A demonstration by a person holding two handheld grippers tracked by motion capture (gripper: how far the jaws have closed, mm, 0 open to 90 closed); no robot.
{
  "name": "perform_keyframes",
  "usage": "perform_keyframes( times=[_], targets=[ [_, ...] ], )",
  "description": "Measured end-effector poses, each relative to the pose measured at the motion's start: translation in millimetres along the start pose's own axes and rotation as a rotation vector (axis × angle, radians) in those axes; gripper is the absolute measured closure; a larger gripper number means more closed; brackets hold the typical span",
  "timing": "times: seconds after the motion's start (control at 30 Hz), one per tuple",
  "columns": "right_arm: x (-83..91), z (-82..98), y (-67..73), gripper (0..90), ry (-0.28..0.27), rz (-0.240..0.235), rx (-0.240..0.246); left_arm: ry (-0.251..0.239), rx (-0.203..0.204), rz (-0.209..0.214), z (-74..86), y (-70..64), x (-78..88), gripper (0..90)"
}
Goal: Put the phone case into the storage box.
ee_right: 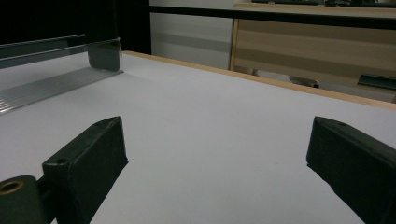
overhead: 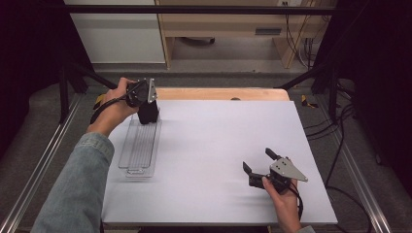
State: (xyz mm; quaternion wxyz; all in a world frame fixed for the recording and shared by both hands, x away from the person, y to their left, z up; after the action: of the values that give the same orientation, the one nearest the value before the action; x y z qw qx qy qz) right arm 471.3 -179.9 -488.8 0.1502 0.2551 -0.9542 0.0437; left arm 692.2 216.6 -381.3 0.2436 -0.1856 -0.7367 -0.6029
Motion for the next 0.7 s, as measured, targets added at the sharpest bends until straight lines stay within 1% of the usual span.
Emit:
perform_keyframes(
  times=[0.17, 0.3, 0.43, 0.47, 0.57, 0.67, 0.7],
  targets=[
    [0.1, -0.4, 0.4, 5.1, -0.002, -0.001, 0.001, -0.001, 0.005, -0.001, -0.1, -0.3, 0.4, 81.8],
    [1.5, -0.7, -0.5, 5.2, -0.006, 0.003, -0.005, 0.001, 0.011, 0.000, 0.0, -0.1, -0.2, 79.7],
    [1.4, -0.8, -0.7, 5.2, -0.006, 0.003, -0.007, -0.014, 0.038, -0.017, -1.1, 2.6, 2.1, 70.8],
    [1.4, -1.0, -0.6, 5.2, -0.007, 0.000, -0.012, -0.015, 0.041, -0.027, -1.1, 3.4, 3.4, 68.1],
    [1.5, -1.3, -1.0, 5.2, -0.009, -0.001, -0.014, -0.023, 0.059, -0.036, 0.0, 3.9, 6.3, 63.1],
    [1.6, -1.5, -1.1, 5.2, -0.011, 0.002, -0.013, -0.024, 0.077, -0.044, 2.0, 4.4, 9.0, 56.2],
    [1.5, -1.6, -0.9, 5.2, -0.011, 0.002, -0.012, -0.026, 0.088, -0.048, 2.5, 4.4, 10.3, 54.1]
  ],
)
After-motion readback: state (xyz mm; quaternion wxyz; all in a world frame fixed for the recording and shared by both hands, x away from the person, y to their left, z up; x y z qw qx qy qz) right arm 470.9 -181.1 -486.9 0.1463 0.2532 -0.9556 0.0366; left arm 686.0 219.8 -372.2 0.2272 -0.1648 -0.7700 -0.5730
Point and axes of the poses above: each handheld gripper's, and its own axes: x roughly backward along the jaws, z roughly out of its underside, y roughly to its left, the point moved 6 cm from there along -x, roughly forward along the jaws, and after that the axes turned 7 degrees about y, right-handed, at the moved point
